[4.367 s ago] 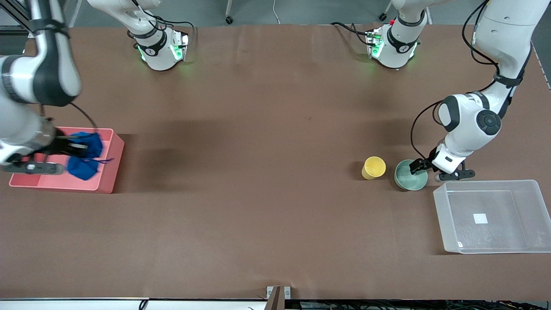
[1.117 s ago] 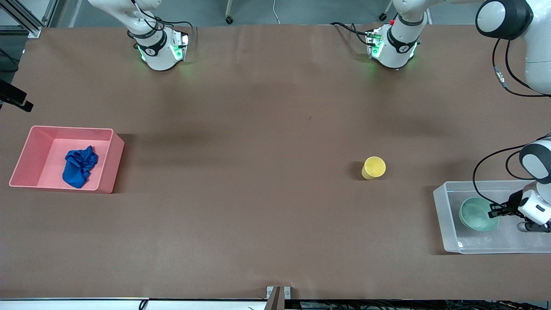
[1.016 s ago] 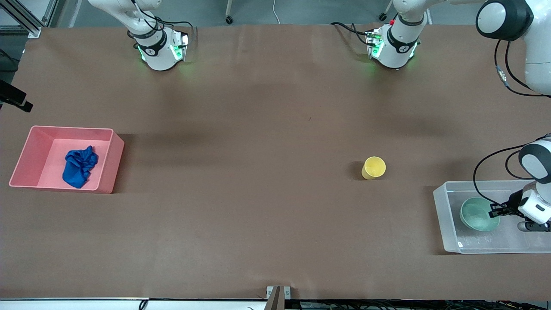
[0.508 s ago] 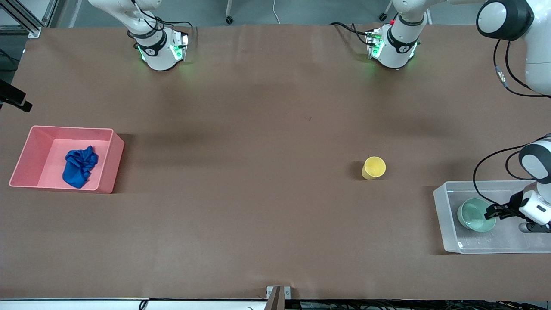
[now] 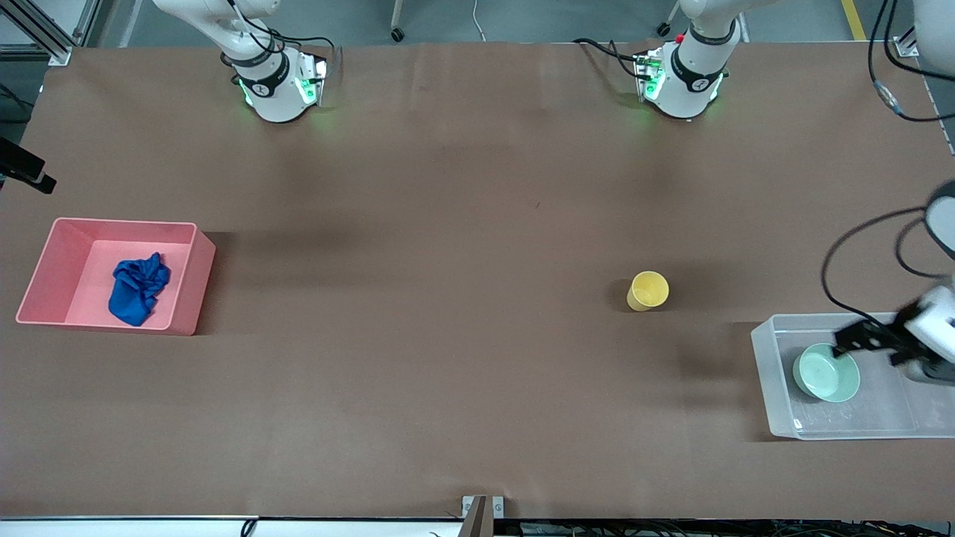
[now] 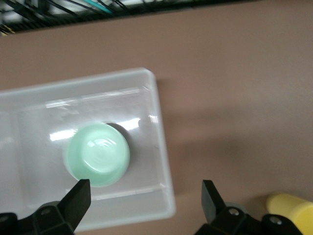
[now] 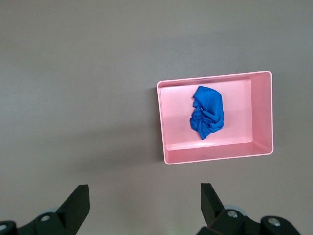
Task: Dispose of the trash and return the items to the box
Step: 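Release the bowl and move the left gripper to the yellow cup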
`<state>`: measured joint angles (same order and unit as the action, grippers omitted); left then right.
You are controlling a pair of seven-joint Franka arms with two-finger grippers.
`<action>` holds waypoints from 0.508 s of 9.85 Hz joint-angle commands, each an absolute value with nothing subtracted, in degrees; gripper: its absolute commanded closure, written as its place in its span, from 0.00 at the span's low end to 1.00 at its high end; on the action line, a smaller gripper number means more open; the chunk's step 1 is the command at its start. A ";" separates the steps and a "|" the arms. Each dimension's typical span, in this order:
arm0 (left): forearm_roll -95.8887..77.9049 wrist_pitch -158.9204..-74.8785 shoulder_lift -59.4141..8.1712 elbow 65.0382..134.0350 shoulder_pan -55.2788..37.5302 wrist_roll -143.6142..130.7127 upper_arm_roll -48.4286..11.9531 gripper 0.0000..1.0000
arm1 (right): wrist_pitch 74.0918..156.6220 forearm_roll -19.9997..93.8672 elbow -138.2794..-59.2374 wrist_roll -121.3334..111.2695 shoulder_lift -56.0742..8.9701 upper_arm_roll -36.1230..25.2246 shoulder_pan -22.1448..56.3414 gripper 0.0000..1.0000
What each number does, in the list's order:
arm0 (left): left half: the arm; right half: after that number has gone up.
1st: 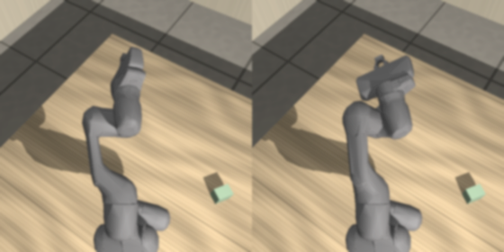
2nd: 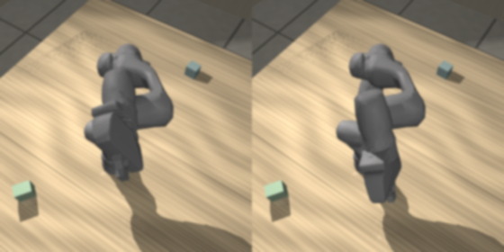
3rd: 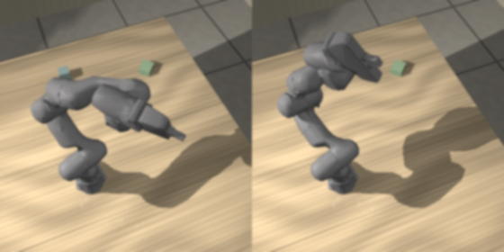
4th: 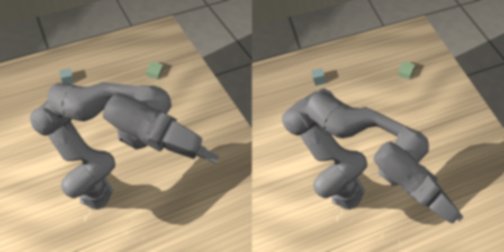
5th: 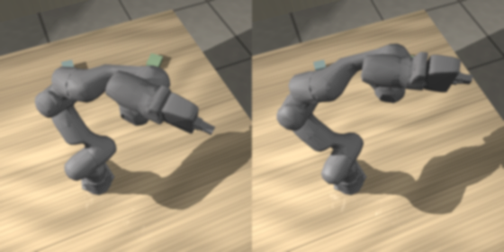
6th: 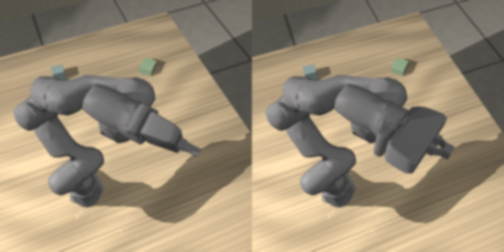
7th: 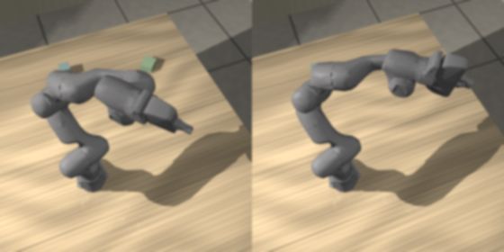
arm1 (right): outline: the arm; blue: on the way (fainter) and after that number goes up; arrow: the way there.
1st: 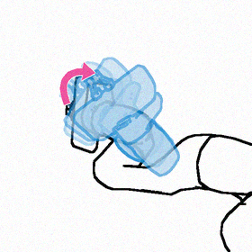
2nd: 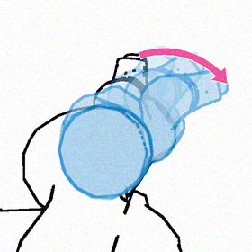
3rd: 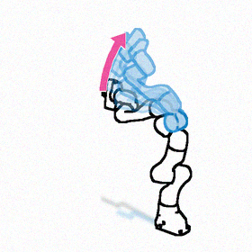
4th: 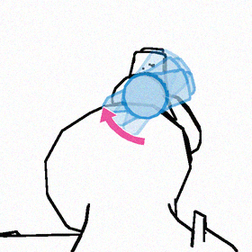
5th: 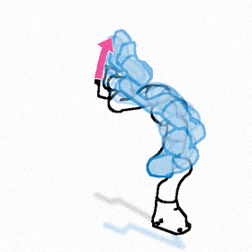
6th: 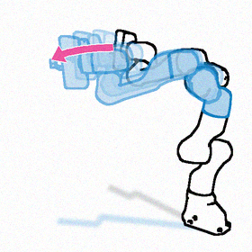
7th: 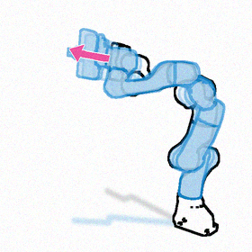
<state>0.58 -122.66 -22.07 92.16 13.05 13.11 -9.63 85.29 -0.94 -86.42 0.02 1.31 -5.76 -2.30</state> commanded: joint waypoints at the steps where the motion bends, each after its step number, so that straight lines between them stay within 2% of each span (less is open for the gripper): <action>1: 1.76 -124.89 -12.51 110.16 8.72 8.72 -9.75 0.00 | 85.78 -0.79 -88.07 0.88 2.99 -5.01 -3.08 0.00; 3: 1.76 -127.77 -10.99 117.21 8.17 3.89 -14.74 0.00 | 85.78 -0.79 -88.07 0.88 2.99 -5.01 -3.08 0.00; 5: 1.76 -134.26 -11.51 124.33 7.91 2.64 -17.74 0.02 | 85.61 -0.79 -88.07 0.88 2.99 -5.01 -3.08 0.00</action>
<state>0.62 -129.40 -11.46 117.99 7.50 3.40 -16.57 85.29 -0.94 -86.46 0.02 1.33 -5.73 -2.34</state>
